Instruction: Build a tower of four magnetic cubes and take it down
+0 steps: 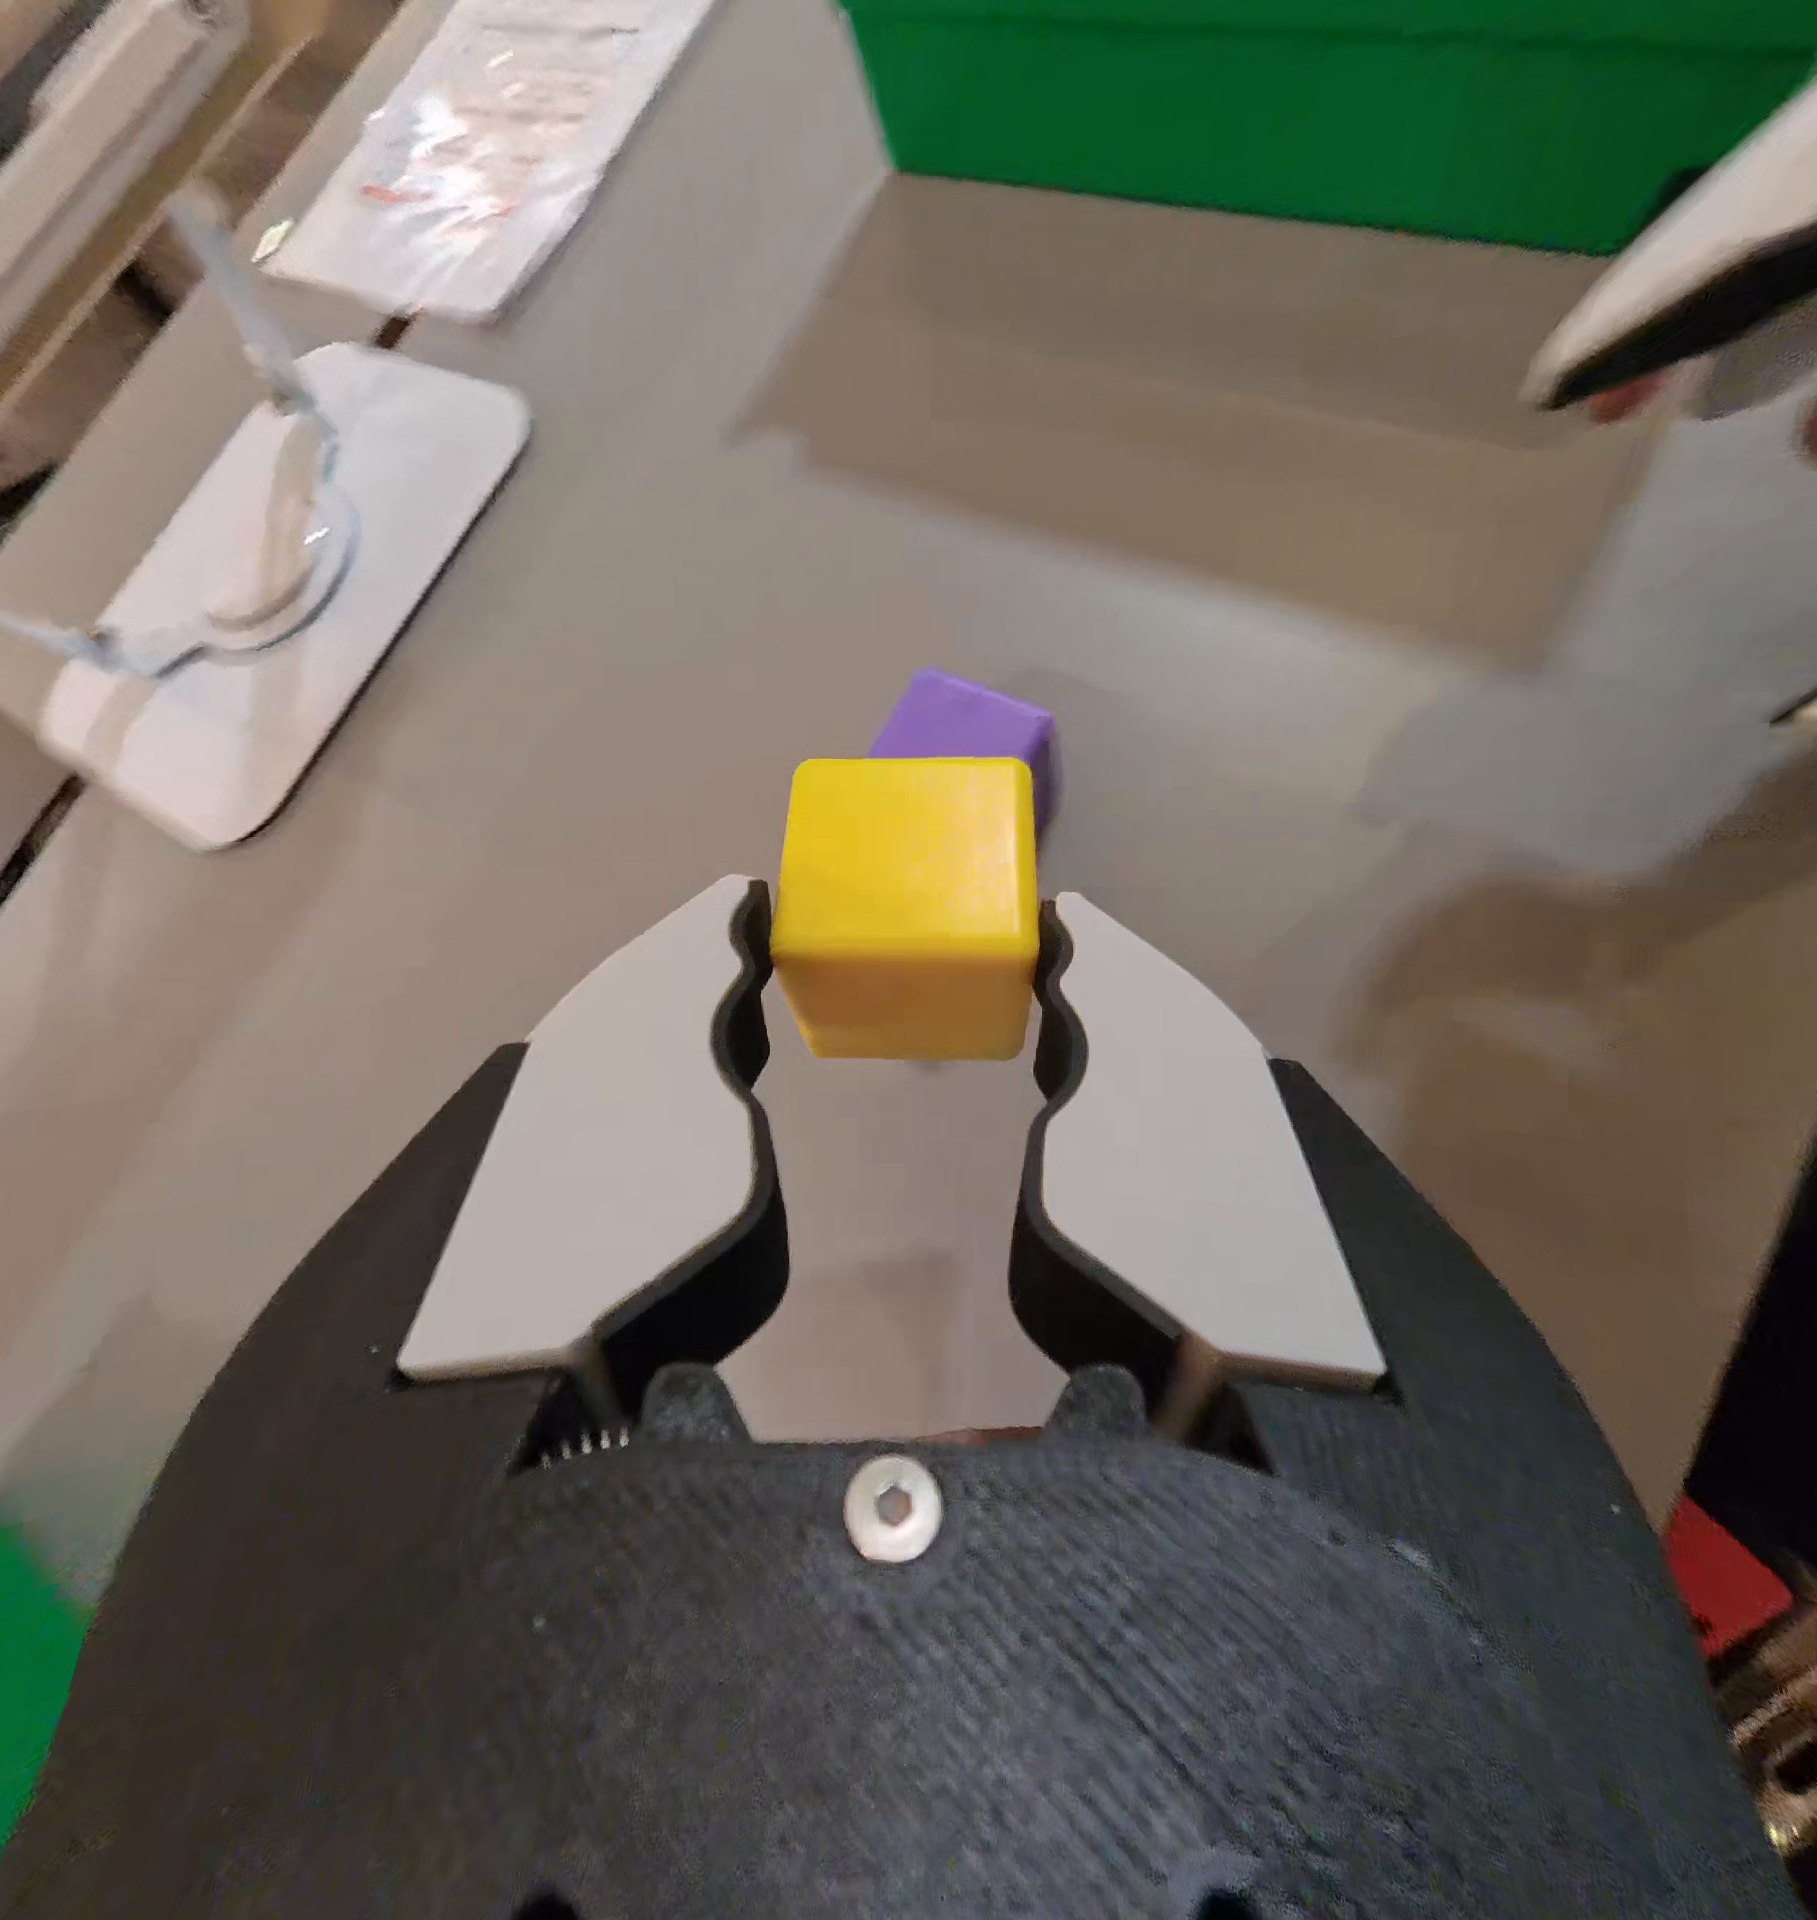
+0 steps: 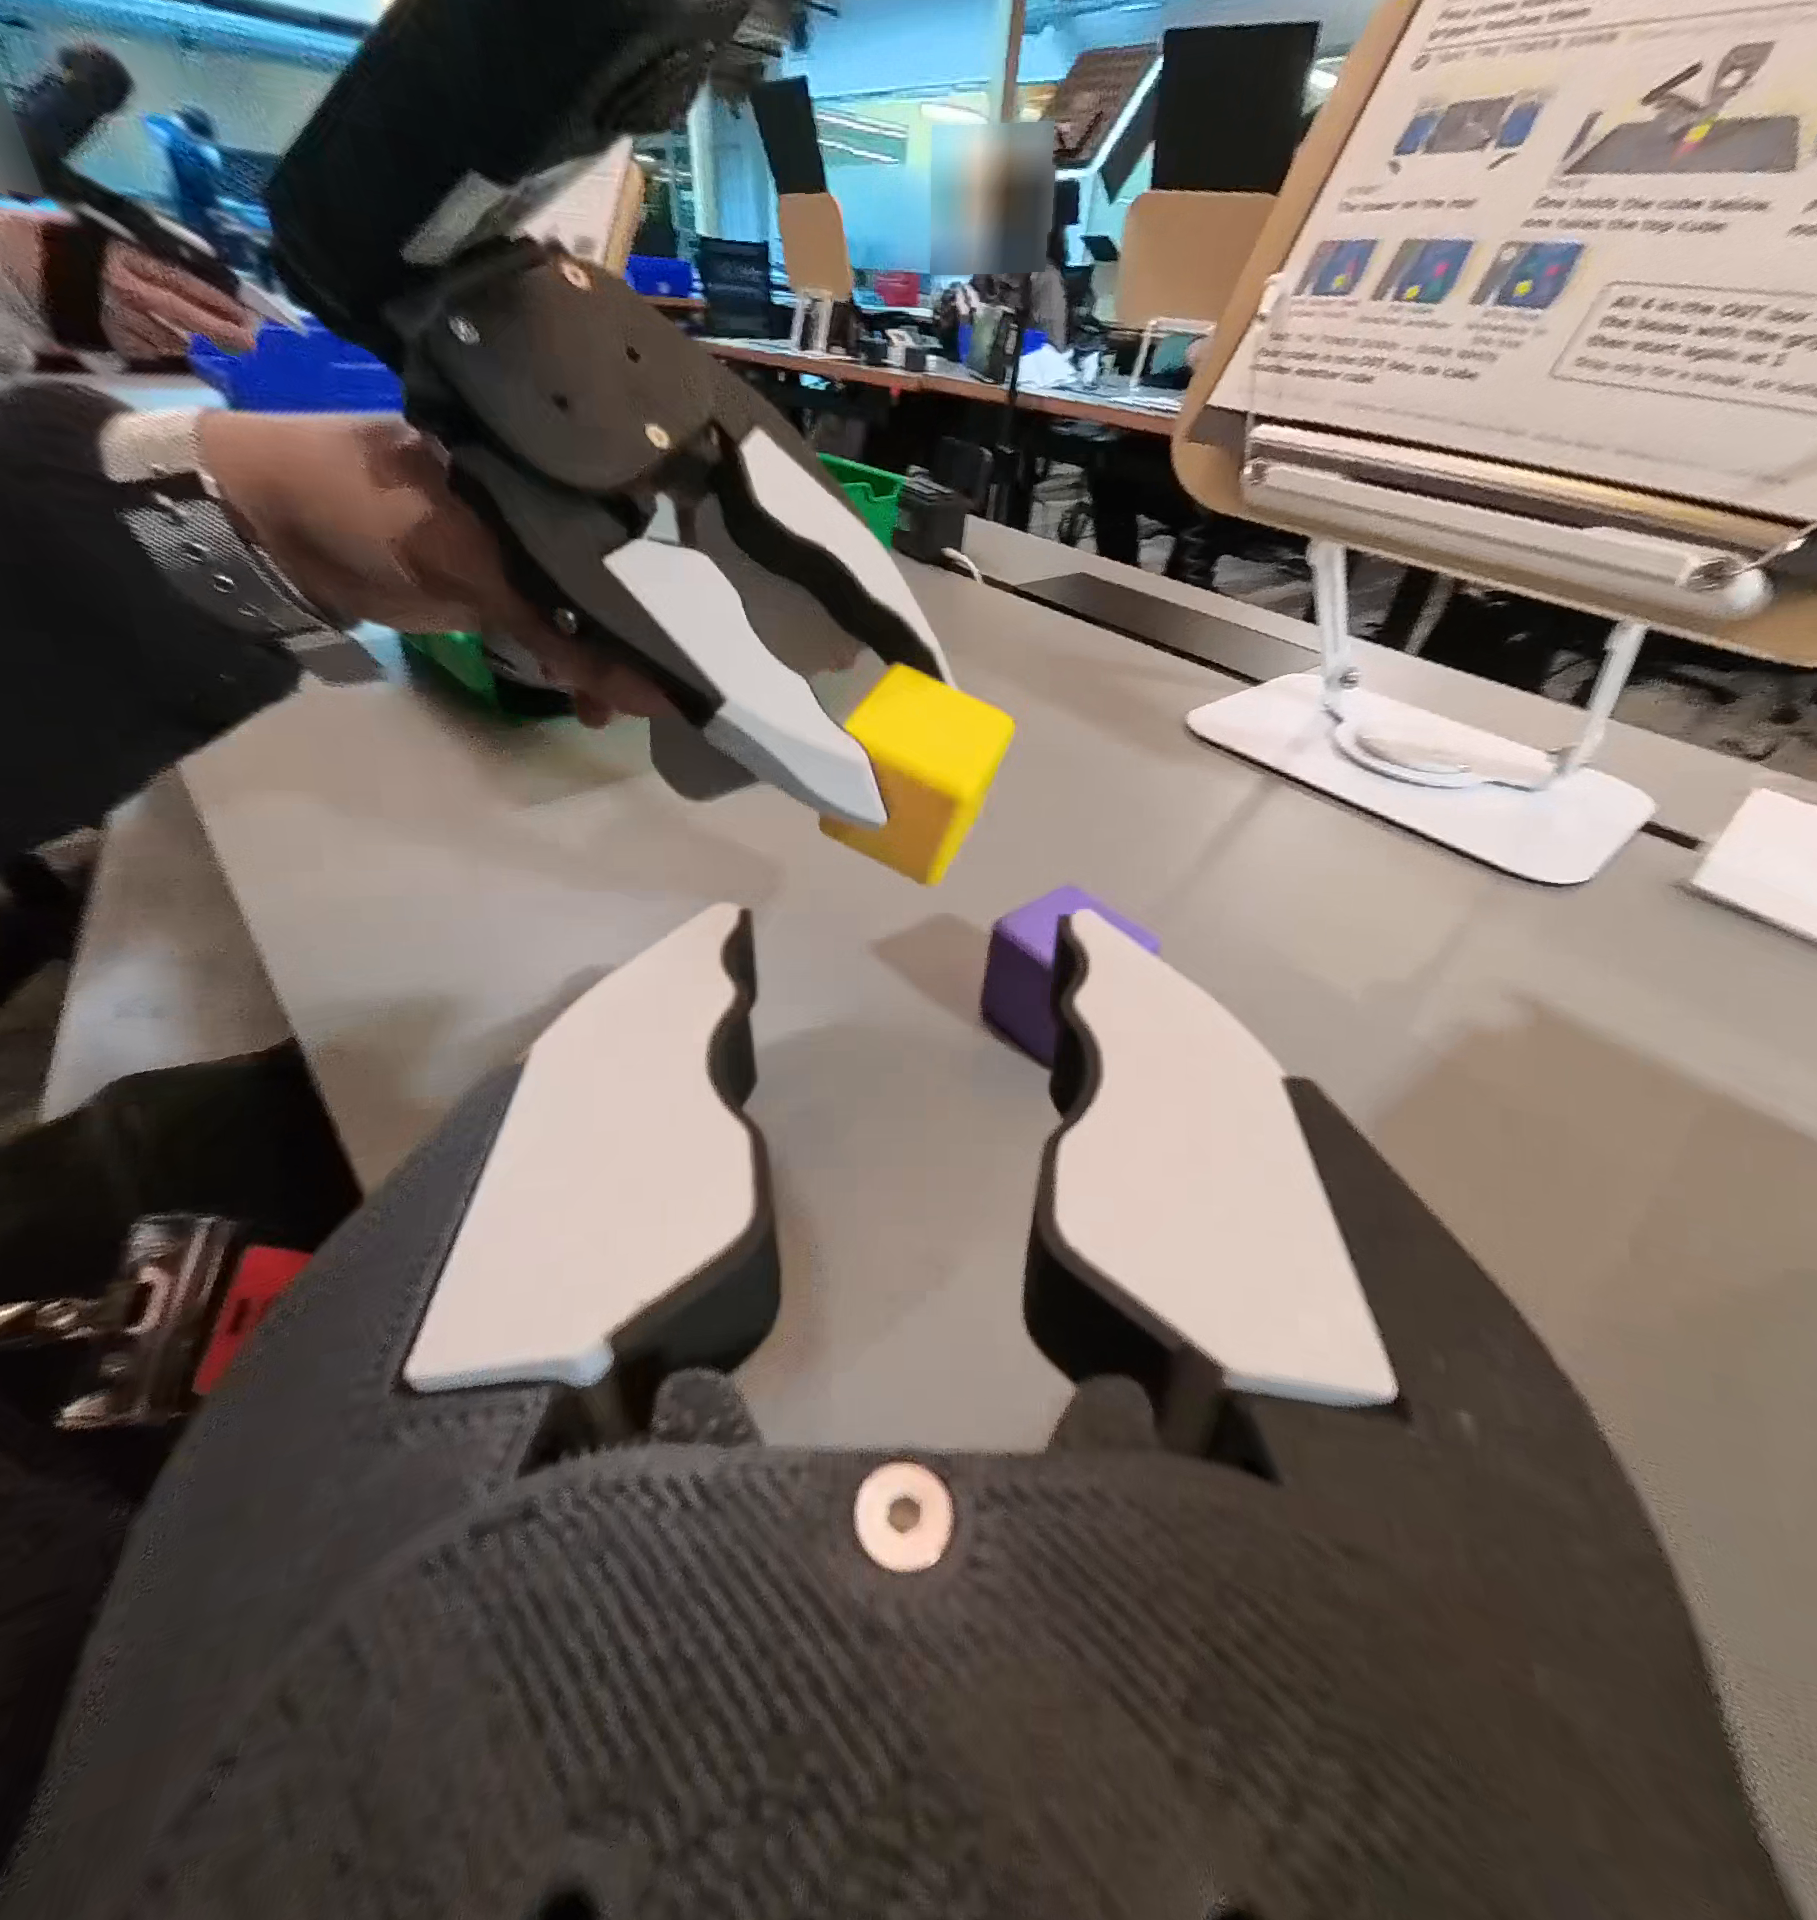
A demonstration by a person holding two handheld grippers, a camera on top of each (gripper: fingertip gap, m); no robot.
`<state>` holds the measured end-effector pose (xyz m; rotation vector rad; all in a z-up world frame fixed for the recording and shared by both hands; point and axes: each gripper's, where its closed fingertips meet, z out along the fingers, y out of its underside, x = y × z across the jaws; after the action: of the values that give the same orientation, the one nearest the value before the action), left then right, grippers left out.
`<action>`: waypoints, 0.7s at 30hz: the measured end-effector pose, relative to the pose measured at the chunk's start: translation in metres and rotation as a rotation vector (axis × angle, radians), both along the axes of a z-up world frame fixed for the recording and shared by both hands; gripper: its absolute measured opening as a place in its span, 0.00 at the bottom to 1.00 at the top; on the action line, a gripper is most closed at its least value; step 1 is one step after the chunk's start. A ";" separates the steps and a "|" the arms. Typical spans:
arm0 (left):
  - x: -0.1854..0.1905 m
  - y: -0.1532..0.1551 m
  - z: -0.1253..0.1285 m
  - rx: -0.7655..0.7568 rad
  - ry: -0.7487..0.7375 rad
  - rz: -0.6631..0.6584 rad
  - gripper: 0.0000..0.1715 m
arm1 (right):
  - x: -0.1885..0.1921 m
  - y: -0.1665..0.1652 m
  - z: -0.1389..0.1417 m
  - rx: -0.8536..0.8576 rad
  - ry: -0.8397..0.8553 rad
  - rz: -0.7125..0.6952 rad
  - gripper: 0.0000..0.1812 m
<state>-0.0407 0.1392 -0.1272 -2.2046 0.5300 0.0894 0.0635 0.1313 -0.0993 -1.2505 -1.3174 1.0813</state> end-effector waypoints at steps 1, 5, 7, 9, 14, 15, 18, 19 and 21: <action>0.015 -0.003 -0.002 0.002 -0.033 -0.090 0.30 | 0.001 -0.003 -0.001 -0.015 -0.002 0.018 0.32; 0.066 -0.014 0.001 0.053 -0.164 -0.339 0.30 | 0.003 -0.008 -0.002 -0.032 -0.007 0.042 0.31; 0.081 -0.017 0.002 0.061 -0.200 -0.402 0.30 | 0.004 -0.008 -0.004 -0.047 -0.018 0.035 0.29; 0.090 -0.021 0.000 0.047 -0.220 -0.442 0.30 | 0.004 -0.010 -0.008 -0.070 -0.036 0.037 0.29; 0.108 -0.034 0.003 0.020 -0.325 -0.553 0.30 | 0.008 -0.015 0.000 -0.115 0.002 0.087 0.29; 0.109 -0.037 0.005 0.016 -0.349 -0.567 0.30 | 0.010 -0.017 0.002 -0.115 0.015 0.108 0.28; 0.109 -0.043 0.008 0.000 -0.392 -0.596 0.30 | 0.014 -0.029 0.007 -0.113 0.036 0.192 0.28; 0.108 -0.045 0.008 -0.005 -0.397 -0.604 0.30 | 0.015 -0.033 0.006 -0.109 0.031 0.218 0.28; 0.110 -0.048 0.009 -0.013 -0.409 -0.628 0.30 | 0.015 -0.041 0.002 -0.093 0.011 0.255 0.29</action>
<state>0.0690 0.0911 -0.1187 -1.8975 0.9513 -0.6790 0.0785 0.0903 -0.0970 -1.1632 -1.4603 1.3399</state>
